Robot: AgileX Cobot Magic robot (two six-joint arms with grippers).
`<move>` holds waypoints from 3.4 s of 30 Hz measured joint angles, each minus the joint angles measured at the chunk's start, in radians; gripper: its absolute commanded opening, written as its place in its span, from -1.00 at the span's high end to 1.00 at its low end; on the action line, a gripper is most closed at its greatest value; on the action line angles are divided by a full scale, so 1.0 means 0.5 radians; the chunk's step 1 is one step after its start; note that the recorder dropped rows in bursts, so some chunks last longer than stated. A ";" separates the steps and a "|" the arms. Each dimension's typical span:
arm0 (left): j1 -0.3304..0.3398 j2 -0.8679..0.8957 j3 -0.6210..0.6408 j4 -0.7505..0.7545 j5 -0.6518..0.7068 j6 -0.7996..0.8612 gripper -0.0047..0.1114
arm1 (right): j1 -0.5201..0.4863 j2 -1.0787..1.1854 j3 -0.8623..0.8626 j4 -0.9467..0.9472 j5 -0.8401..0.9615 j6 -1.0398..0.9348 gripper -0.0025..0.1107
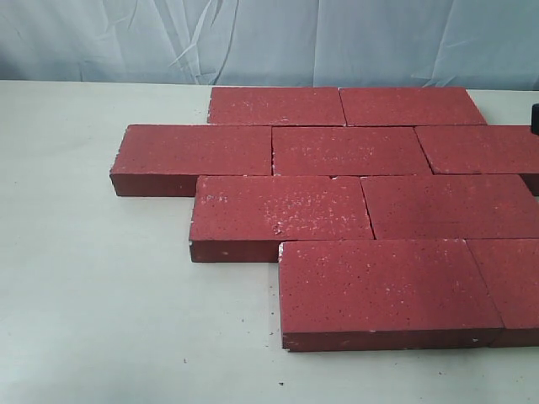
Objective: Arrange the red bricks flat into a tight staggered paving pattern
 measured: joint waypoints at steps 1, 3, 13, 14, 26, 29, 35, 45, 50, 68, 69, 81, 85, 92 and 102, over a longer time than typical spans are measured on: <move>0.000 0.000 0.000 0.000 0.015 0.000 0.92 | 0.000 0.000 0.000 0.000 0.000 0.000 0.97; 0.000 0.000 0.000 -0.014 0.031 0.000 0.92 | 0.000 0.000 0.000 0.000 0.000 0.000 0.97; 0.000 0.000 0.000 -0.014 0.030 0.000 0.92 | 0.000 0.000 0.000 0.000 0.000 0.000 0.97; 0.000 0.000 0.000 -0.014 0.030 0.000 0.92 | 0.000 0.000 0.000 0.000 0.000 0.000 0.97; 0.000 0.000 0.000 -0.014 0.030 0.000 0.92 | 0.000 0.000 0.000 0.000 0.000 0.000 0.97; 0.000 0.000 0.000 -0.014 0.030 0.000 0.92 | 0.000 0.000 0.000 -0.014 0.000 0.000 0.97; 0.000 0.000 0.000 -0.014 0.030 0.000 0.92 | -0.014 -0.003 0.000 -0.031 0.000 0.000 0.97; 0.000 0.000 0.000 -0.014 0.030 0.000 0.92 | -0.096 -0.214 0.062 -0.051 -0.089 0.000 0.97; 0.000 0.000 0.000 -0.014 0.030 0.000 0.92 | -0.096 -0.363 0.286 -0.051 -0.260 0.000 0.97; 0.000 0.000 0.000 -0.014 0.030 0.000 0.92 | -0.166 -1.186 0.864 0.000 -0.257 0.016 0.97; 0.000 0.000 0.000 -0.014 0.030 0.000 0.92 | -0.182 -1.218 0.880 0.013 -0.239 0.026 0.97; 0.000 0.000 0.000 -0.014 0.030 0.000 0.92 | -0.219 -1.487 0.896 0.022 0.048 0.054 0.97; 0.000 0.000 0.000 -0.014 0.030 0.000 0.92 | -0.219 -1.487 0.896 0.022 0.054 0.054 0.97; 0.000 0.000 0.000 -0.014 0.030 0.000 0.92 | -0.219 -1.487 0.896 0.022 0.054 0.086 0.97; 0.000 0.000 0.000 -0.014 0.030 0.000 0.92 | -0.219 -1.524 0.915 -0.086 0.054 0.394 0.97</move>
